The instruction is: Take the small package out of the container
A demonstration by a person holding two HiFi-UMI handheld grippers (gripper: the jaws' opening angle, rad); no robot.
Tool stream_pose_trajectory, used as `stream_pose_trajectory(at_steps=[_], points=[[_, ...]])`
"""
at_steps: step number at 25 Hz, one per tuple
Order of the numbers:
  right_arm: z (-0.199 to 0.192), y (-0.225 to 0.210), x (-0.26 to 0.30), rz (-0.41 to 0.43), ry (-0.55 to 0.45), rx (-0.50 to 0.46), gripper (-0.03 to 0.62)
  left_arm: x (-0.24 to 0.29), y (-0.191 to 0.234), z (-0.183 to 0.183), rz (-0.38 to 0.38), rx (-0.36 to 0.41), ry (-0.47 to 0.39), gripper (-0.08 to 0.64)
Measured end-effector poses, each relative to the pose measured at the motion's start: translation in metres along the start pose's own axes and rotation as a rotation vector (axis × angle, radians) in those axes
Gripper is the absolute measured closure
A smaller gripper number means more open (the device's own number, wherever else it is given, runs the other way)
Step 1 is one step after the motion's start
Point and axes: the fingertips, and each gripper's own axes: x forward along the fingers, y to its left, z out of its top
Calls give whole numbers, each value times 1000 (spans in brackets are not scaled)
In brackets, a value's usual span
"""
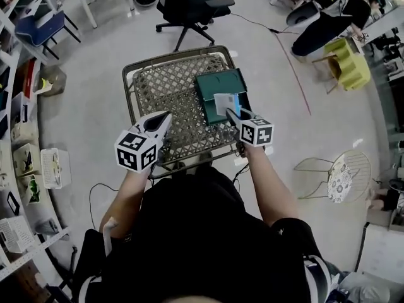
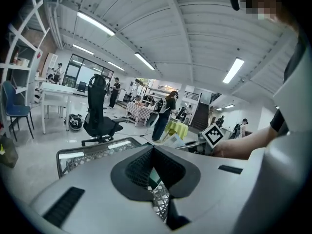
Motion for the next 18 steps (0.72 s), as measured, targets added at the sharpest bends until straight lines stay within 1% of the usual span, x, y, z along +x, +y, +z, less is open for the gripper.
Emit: stream_pose_trajectory(at_steps=[3, 7, 14, 18], points=[[18, 21, -31, 52, -112, 29, 492, 4, -14, 15, -32, 48, -24, 554], [39, 43, -66, 113, -206, 51, 493, 7, -35, 35, -72, 96, -48, 554], [91, 72, -142, 254, -436, -6, 495, 10, -73, 62, -106, 177, -61, 554], [112, 84, -200, 290, -564, -40, 497, -4, -92, 80, -118, 189, -76, 554]])
